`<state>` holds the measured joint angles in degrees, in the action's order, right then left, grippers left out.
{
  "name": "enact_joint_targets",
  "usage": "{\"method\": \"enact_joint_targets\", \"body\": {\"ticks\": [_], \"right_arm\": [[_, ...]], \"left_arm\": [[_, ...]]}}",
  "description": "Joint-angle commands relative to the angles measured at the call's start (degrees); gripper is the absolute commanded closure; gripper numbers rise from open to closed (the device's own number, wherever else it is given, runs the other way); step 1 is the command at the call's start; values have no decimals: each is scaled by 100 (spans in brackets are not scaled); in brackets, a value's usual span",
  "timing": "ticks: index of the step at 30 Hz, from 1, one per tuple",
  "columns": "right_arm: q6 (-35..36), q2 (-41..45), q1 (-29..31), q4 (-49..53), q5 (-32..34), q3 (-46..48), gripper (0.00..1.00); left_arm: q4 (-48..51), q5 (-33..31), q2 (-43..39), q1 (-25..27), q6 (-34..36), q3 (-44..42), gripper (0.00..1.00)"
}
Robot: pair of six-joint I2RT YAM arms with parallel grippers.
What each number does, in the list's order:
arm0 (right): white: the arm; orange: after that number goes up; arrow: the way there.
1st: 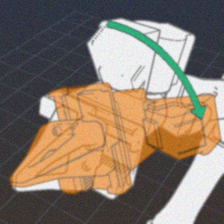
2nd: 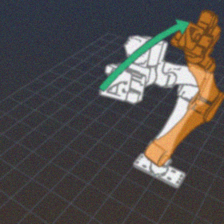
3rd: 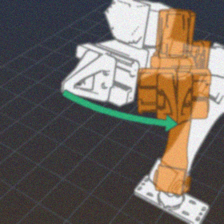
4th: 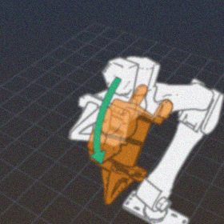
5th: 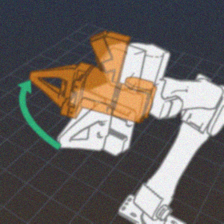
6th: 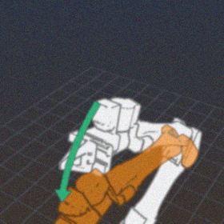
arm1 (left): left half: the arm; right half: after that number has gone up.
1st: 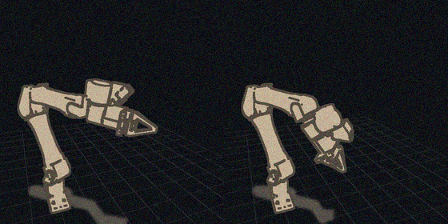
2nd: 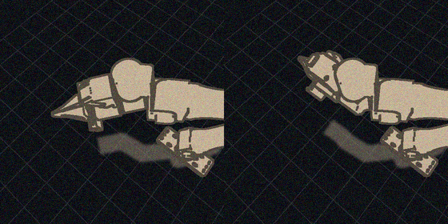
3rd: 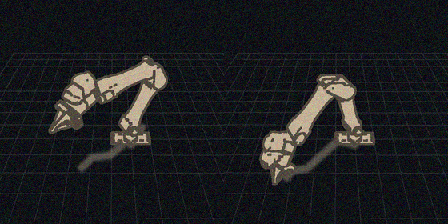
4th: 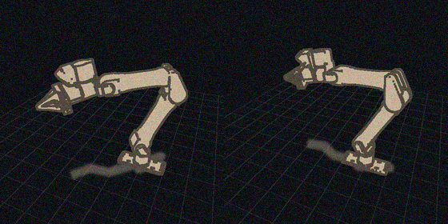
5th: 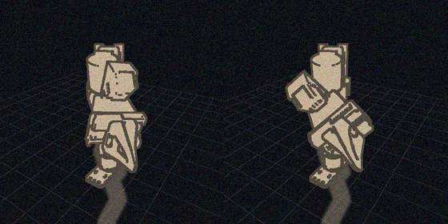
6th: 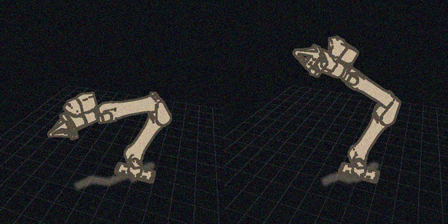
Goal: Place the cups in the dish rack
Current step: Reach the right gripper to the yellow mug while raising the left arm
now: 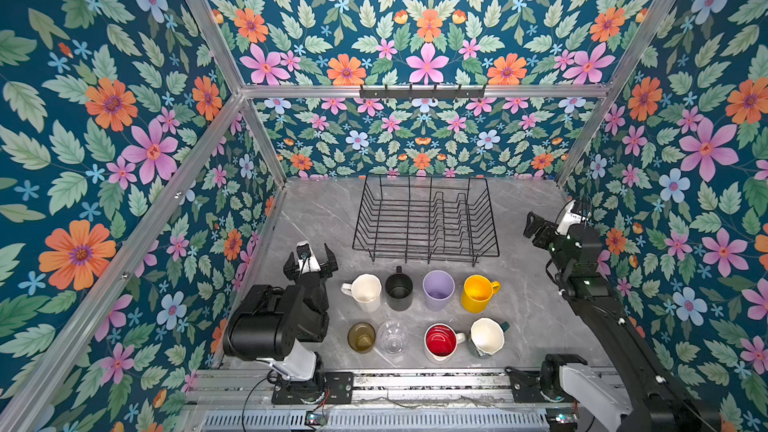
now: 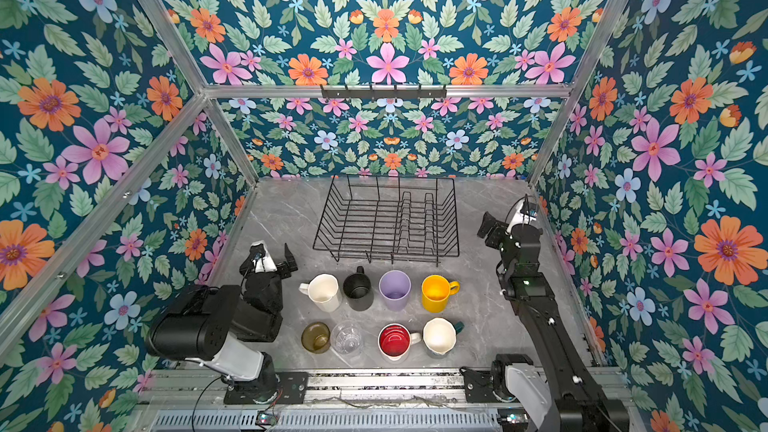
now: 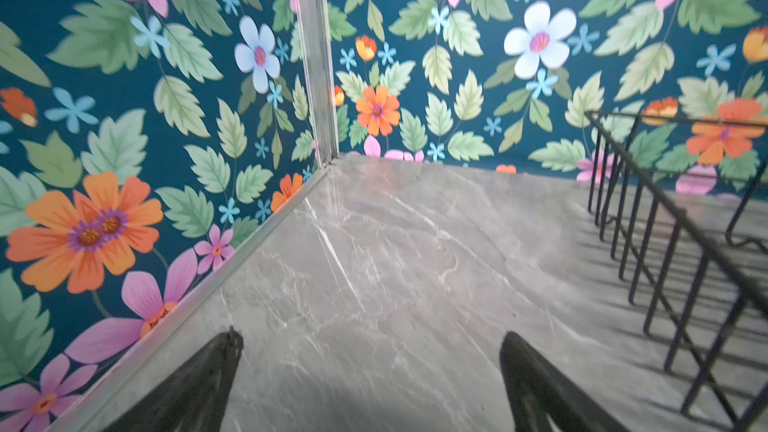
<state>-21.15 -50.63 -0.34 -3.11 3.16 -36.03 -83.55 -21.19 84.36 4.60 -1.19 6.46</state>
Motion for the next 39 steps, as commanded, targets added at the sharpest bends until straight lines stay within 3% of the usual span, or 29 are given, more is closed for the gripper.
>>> {"method": "enact_joint_targets", "body": {"ticks": [1, 5, 8, 10, 11, 14, 19, 24, 39], "right_arm": [[-381, 435, -10, 804, -565, 160, 1], [-421, 431, -10, 1703, -1014, -316, 3], [-207, 273, -10, 2446, -1370, -685, 10], [-138, 150, -1, 2992, -1571, -914, 15], [-142, 104, -1, 3265, -1632, -1017, 16], [-166, 62, 35, 3800, -1808, -1169, 19], [-242, 87, 714, 4641, -1059, -1422, 23], [-540, 47, 985, 4990, -1187, -1457, 28], [-1456, -601, 2593, 5354, -279, -1461, 37]], "left_arm": [[1199, -856, -858, -21, -396, 279, 0], [2420, -925, -2000, -21, -975, 763, 0], [2234, -832, -2434, -21, -1426, 673, 0], [2269, -363, -2693, -25, -1413, 715, 0], [2771, 173, -2869, -29, -1297, 910, 0], [4225, 678, -3060, -29, -1481, 1652, 0], [4805, 1019, -3098, -29, -1775, 2164, 0], [5400, 1294, -2918, -29, -1864, 2608, 0], [5481, 1742, -2799, -29, -2186, 2720, 0]]}}
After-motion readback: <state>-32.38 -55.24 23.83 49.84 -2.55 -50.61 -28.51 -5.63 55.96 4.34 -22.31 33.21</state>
